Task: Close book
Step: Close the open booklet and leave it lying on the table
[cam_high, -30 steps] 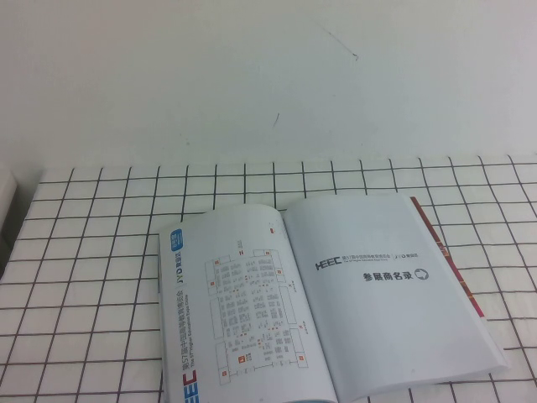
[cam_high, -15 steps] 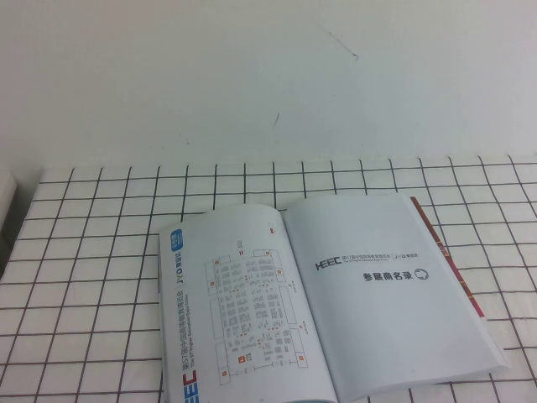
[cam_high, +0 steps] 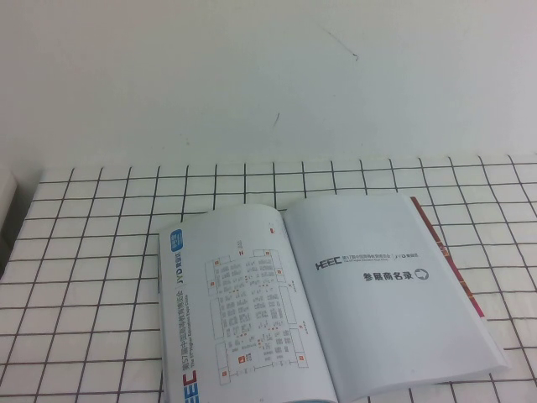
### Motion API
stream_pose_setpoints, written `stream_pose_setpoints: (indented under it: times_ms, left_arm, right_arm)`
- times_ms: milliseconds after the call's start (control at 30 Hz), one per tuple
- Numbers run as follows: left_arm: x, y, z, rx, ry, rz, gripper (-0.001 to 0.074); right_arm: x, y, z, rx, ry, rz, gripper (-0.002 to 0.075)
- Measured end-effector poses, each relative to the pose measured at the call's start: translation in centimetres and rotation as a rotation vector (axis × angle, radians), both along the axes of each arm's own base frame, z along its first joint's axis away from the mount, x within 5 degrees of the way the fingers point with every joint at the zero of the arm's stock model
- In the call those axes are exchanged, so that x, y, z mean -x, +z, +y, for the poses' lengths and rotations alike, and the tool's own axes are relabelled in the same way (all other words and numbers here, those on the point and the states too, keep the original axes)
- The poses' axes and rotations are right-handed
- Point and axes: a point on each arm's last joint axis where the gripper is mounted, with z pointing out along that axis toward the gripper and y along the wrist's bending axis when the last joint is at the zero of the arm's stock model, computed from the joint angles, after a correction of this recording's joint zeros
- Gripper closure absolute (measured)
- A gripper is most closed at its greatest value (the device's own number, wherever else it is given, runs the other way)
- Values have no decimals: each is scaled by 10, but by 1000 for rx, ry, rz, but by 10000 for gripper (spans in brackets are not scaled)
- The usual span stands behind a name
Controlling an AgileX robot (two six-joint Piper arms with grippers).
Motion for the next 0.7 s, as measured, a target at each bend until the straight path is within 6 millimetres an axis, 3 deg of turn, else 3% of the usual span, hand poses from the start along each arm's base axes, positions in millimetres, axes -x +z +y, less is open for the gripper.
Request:
stream_pose_setpoints:
  times_ms: [567, 700]
  left_arm:
    - [0, 1, 0, -29, -3, -6, 738]
    - [-2, 4, 1, -36, 0, -58, 738]
  right_arm:
    - [0, 0, 0, 0, 0, -2, 729]
    - [-2, 3, 0, 1, 4, -69, 729]
